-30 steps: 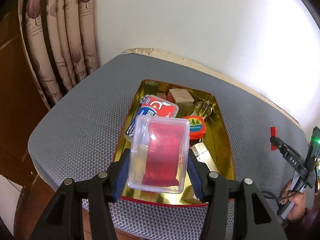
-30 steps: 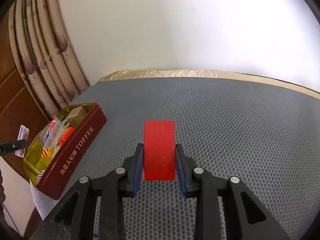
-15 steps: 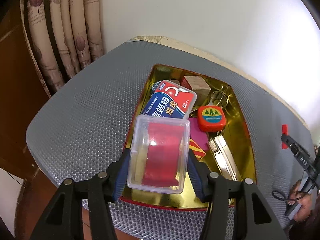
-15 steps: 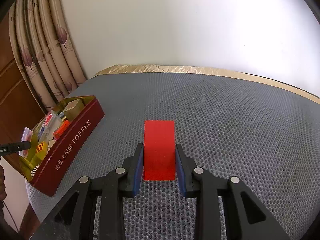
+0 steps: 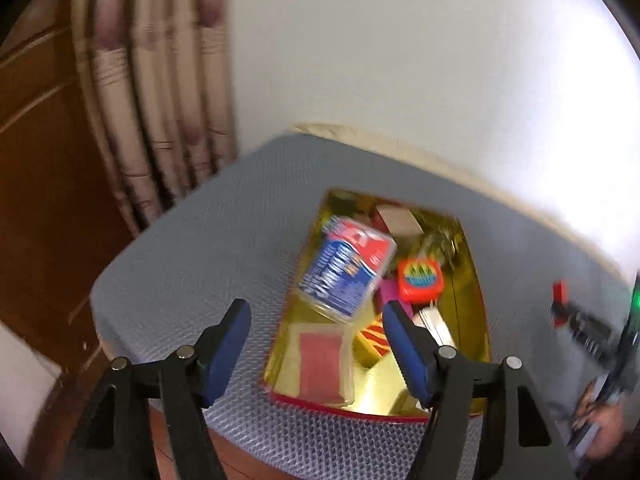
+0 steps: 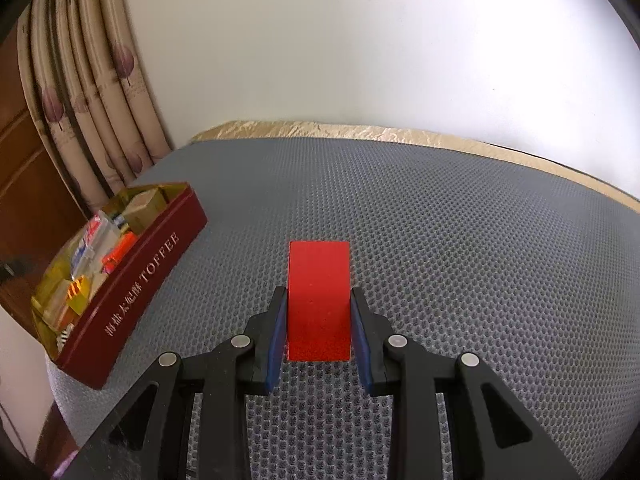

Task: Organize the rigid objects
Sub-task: 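Carry the red block over the tin and open the right gripper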

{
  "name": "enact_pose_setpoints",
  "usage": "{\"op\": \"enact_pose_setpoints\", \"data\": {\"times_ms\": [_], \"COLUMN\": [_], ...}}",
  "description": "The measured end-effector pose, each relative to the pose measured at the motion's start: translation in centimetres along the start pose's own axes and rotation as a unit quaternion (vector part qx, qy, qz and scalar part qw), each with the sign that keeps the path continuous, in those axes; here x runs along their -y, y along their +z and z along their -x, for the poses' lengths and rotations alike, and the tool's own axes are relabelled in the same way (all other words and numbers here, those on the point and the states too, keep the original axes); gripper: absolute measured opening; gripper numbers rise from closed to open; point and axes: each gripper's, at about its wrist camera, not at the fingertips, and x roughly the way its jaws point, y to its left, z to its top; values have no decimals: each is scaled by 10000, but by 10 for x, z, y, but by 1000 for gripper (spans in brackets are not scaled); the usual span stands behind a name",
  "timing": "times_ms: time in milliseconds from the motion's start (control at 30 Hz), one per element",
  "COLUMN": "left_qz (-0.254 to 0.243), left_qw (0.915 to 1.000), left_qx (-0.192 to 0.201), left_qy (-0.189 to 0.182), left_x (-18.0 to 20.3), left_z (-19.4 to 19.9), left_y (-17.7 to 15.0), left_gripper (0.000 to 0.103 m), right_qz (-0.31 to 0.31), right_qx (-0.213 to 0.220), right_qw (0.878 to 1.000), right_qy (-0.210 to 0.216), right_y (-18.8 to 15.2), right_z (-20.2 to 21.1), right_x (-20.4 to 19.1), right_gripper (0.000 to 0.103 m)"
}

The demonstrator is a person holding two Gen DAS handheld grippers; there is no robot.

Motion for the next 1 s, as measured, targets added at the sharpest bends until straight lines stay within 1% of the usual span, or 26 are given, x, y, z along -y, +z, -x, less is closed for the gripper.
{"op": "enact_pose_setpoints", "data": {"times_ms": [67, 133, 200, 300, 400, 500, 567, 633, 700, 800, 900, 933, 1000], "left_qz": [463, 780, 997, 995, 920, 611, 358, 205, 211, 396, 512, 510, 418], "left_qw": [9988, 9966, 9949, 9950, 9955, 9963, 9959, 9960, 9965, 9973, 9972, 9974, 9979], "left_qx": [-36, -27, -37, -47, 6, 60, 122, 156, 178, 119, 74, 57, 187], "left_qy": [-138, -254, -124, 10, 248, 608, 818, 856, 789, 603, 537, 513, 457], "left_x": [-14, -26, -36, -41, -39, -32, -25, -21, -21, -27, -29, -28, -24], "left_z": [10, 17, 20, 17, 14, 13, 13, 14, 15, 14, 12, 11, 13], "left_y": [-2, -10, -18, -24, -27, -28, -29, -28, -27, -25, -24, -24, -25], "left_gripper": [70, 70, 70, 70, 70, 70, 70, 70, 70, 70, 70, 70, 70], "right_qz": [154, 279, 435, 581, 681, 665, 776, 860, 864, 892, 864, 859, 880], "right_qx": [44, 103, 191, 206, -19, -349, -498, -623, -715, -789, -832, -845, -855], "right_qw": [9998, 9991, 9973, 9926, 9866, 9820, 9803, 9795, 9794, 9807, 9820, 9815, 9815], "right_qy": [102, 307, 560, 1048, 1479, 1731, 1747, 1709, 1679, 1551, 1457, 1490, 1472], "right_y": [5, 13, 21, 35, 44, 45, 43, 41, 40, 37, 37, 37, 38], "right_z": [6, 15, 26, 39, 32, 13, 0, -14, -24, -33, -40, -40, -42], "right_x": [-15, -36, -59, -97, -135, -164, -184, -200, -206, -211, -212, -211, -210], "right_gripper": [27, 27, 27, 27, 27, 27, 27, 27, 27, 27, 28, 28, 29]}}
